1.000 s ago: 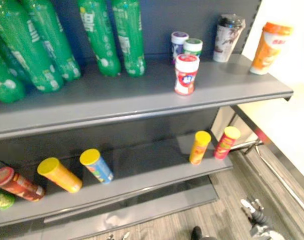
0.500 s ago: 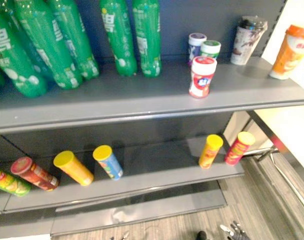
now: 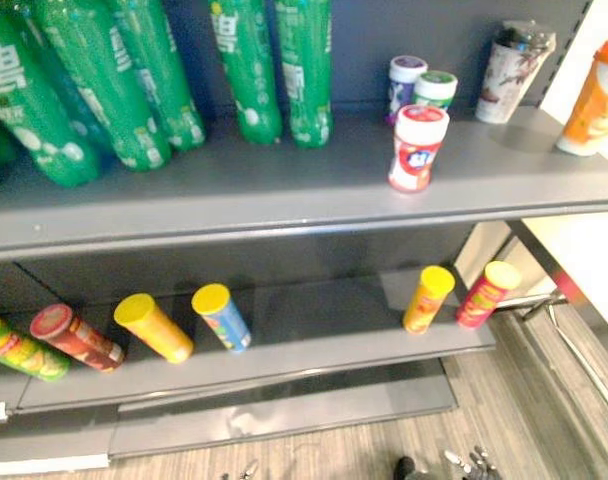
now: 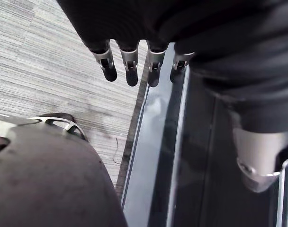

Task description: Put the gum and the chips on the shelf.

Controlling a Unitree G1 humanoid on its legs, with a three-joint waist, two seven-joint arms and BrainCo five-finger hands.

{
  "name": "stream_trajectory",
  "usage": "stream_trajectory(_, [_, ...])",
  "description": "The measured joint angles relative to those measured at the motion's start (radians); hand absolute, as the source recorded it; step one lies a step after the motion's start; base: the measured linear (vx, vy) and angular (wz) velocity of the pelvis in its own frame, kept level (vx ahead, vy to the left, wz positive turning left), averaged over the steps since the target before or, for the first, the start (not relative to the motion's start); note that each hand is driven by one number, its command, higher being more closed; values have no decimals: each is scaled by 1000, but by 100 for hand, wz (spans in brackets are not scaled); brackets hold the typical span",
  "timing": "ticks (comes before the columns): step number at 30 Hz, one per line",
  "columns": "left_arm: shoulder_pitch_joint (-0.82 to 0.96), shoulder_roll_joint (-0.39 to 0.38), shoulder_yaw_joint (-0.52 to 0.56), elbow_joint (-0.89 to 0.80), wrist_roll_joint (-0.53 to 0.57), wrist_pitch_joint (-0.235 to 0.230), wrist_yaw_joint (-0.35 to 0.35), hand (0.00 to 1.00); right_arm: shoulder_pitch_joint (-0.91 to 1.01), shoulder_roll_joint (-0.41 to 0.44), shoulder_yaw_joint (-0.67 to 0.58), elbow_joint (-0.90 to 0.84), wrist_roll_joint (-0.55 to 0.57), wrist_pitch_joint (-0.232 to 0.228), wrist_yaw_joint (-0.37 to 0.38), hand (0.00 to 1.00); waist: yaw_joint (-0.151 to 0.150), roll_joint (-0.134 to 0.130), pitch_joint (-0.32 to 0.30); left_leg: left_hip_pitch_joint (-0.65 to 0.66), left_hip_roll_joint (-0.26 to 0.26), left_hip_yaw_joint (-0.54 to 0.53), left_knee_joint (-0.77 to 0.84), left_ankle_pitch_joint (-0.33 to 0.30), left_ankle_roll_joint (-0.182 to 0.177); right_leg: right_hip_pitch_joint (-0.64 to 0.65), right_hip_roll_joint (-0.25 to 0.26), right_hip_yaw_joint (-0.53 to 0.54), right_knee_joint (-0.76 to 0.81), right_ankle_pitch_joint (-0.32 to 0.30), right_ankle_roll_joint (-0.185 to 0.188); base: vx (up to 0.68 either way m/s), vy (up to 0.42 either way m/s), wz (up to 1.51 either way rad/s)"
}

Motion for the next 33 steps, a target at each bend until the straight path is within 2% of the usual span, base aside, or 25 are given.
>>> stream_trajectory(3, [-16, 26, -41, 0, 22, 18, -5, 0, 4, 7, -3, 0, 42, -9, -33, 0, -2, -14, 22, 2, -29, 29, 7, -6, 13, -68, -44, 34, 99, -13, 3, -65, 19, -31])
stream_trajectory(5, [-19, 34, -51, -2, 32, 30, -22, 0, 25, 13, -6, -2, 59, -13, -41, 0, -7, -21, 29, 3, -44, 61, 21, -16, 28, -80, -51, 48, 102, 1, 16, -96, 27, -44])
stream_trajectory(6, [-18, 35, -51, -9, 41, 33, -29, 0, 36, 13, -7, -3, 74, -16, -45, 0, -5, -15, 31, 5, -42, 100, 31, -21, 36, -96, -44, 46, 91, 48, 14, -172, 48, -98])
stream_trajectory(7, [-12, 27, -47, -22, 48, 33, -30, 0, 34, 8, -8, -10, 75, -29, -49, 0, -1, 4, 35, 2, -25, 172, 39, -24, 44, -115, -12, 33, 35, 139, 7, -258, 73, -136])
stream_trajectory(8, [1, 22, -46, -30, 48, 33, -31, 0, 17, 7, -12, -15, 76, -32, -51, 0, 4, 30, 43, 2, -7, 224, 43, -26, 51, -126, -10, -20, 55, 140, -29, -261, 65, -137])
stream_trajectory(9, [3, 22, -46, -32, 47, 34, -30, 0, 7, 6, -15, -19, 77, -32, -51, 0, -5, 25, 48, 3, -1, 258, 43, -27, 53, -153, -31, -88, 166, 84, -79, -256, 44, -135])
stream_trajectory(10, [0, 27, -47, -33, 44, 34, -27, 0, 8, 9, -29, -18, 79, -33, -47, 0, -7, 24, 51, 9, 18, 316, 48, -27, 53, -163, -81, -192, 377, -26, -116, -164, 7, -123])
stream_trajectory(12, [-1, 24, -37, -32, 41, 32, -25, 0, 4, 8, -39, -13, 79, -37, -36, 0, -1, 19, 51, 16, 36, 378, 55, -24, 47, -129, -119, -256, 472, -62, -129, -58, -44, -125])
stream_trajectory(13, [4, 26, -22, -31, 14, 28, -25, 0, -19, 8, -28, 1, 79, -49, -27, 0, -1, 1, 51, 17, 46, 428, 91, -27, 50, -99, -153, -266, 501, -82, -118, 47, -109, -125])
stream_trajectory(14, [2, 29, -11, -30, 10, 25, -25, 0, -26, 11, -21, 1, 79, -50, -24, 0, -1, -16, 55, 17, 44, 446, 112, -30, 48, -93, -157, -270, 481, -82, -110, 67, -116, -153])
stream_trajectory(15, [-5, 31, 12, -26, 7, 19, -23, 0, -45, 10, -11, -3, 79, -56, -16, 0, 5, -20, 67, 18, 56, 459, 143, -29, 49, -89, -122, -308, 450, -82, -158, 13, -217, -152])
stream_trajectory(16, [-4, 21, 18, -23, 8, 3, -24, 0, -56, 8, 10, -4, 79, -78, -9, 0, 6, -20, 78, -4, 83, 423, 197, -45, 60, -56, -69, -309, 337, -73, -171, -88, -251, -156])
stream_trajectory(17, [-4, 16, 18, -24, 8, -8, -22, 0, -61, 7, 9, 0, 79, -78, -9, 0, 6, -13, 76, -13, 55, 368, 144, -32, 63, -35, -29, -286, 257, -72, -170, -144, -238, -120])
stream_trajectory(18, [-5, 11, 18, -24, 7, -12, -21, 0, -64, 4, 7, -1, 78, -80, -10, 0, 5, 0, 71, -20, 44, 357, 105, -11, 70, -25, 2, -271, 202, -69, -163, -157, -108, -89])
stream_trajectory(19, [-7, 2, 21, -25, 7, -19, -17, 0, -68, -1, 6, -2, 77, -81, -10, 0, 4, 18, 53, -16, 49, 392, 80, -20, 45, -22, 32, -252, 141, -98, -137, -84, -74, -68])
stream_trajectory(20, [-20, 3, 22, -21, 7, -24, -14, 0, -74, 10, 14, -2, 69, -75, -3, 0, -1, 5, 61, -16, 46, 412, 98, -22, 39, -26, 2, -254, 191, -165, -142, -49, -146, -53])
stream_trajectory(21, [-20, 3, 22, -22, 7, -26, -12, 0, -65, 13, 20, -2, 68, -71, 1, 0, -1, -5, 58, -12, 44, 417, 107, -24, 37, -22, -13, -253, 209, -184, -139, -19, -157, -40])
stream_trajectory(22, [-17, 14, 30, -26, 7, -26, -6, 0, -48, 20, 35, -2, 66, -63, 9, 0, 8, -17, 54, 6, 50, 427, 119, -21, 23, 5, 9, -228, 154, -175, -89, -57, -186, -36])
stream_trajectory(24, [-12, 7, 30, -25, 7, -25, 3, 0, -50, 13, 39, -15, 35, -60, 5, 0, 4, -10, 50, 1, 64, 431, 116, -6, 11, 25, 55, -213, 84, -149, -95, -75, -125, -30])
stream_trajectory(27, [-13, 8, 22, -26, 8, -26, 3, 0, -51, 10, 39, -22, 29, -37, -17, 0, -1, -6, 50, -10, 79, 426, 108, 15, 2, 32, 86, -213, 34, -134, -105, -109, -79, -6])
stream_trajectory(33, [-17, 3, 0, -26, 18, -26, 3, 0, -48, 10, 1, -22, 38, -24, -67, 0, -4, 13, 51, -19, 79, 400, 104, 28, 3, 30, 94, -218, 13, -124, -110, -82, -10, 2])
